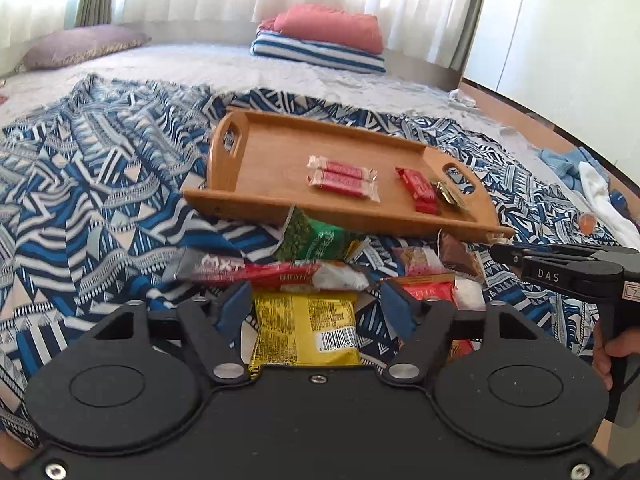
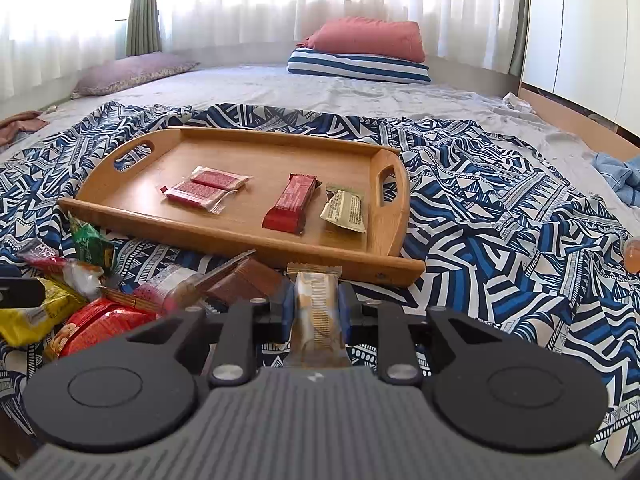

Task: Organize snacks
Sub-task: 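Hold the yellow chip bag with the left tool while the right tool grasps a cream-wrapped bar, then carry the yellow bag and cream bar over the wooden tray with both tools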

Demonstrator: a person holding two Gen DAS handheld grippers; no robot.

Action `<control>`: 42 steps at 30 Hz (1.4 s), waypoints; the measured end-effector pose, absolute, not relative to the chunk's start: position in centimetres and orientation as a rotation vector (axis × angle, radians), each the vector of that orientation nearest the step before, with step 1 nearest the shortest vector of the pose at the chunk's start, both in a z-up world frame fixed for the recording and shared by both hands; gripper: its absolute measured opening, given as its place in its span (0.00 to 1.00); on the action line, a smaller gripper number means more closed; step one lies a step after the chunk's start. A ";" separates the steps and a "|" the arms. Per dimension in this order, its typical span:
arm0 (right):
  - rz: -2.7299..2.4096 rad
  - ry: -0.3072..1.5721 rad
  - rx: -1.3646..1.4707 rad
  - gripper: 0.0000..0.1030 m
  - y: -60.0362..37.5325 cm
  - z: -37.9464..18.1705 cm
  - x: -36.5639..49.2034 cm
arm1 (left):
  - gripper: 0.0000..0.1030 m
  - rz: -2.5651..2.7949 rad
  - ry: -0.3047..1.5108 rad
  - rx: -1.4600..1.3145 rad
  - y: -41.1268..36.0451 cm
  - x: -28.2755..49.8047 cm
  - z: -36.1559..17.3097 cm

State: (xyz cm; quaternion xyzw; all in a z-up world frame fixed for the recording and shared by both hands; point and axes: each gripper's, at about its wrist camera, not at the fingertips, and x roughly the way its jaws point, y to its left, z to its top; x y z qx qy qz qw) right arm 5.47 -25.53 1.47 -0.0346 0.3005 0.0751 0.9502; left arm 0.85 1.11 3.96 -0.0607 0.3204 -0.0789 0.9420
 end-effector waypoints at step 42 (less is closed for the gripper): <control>0.149 0.623 -0.028 0.27 -25.1 2.7 6.2 | 0.51 -0.127 0.609 -0.138 1.6 3.2 7.6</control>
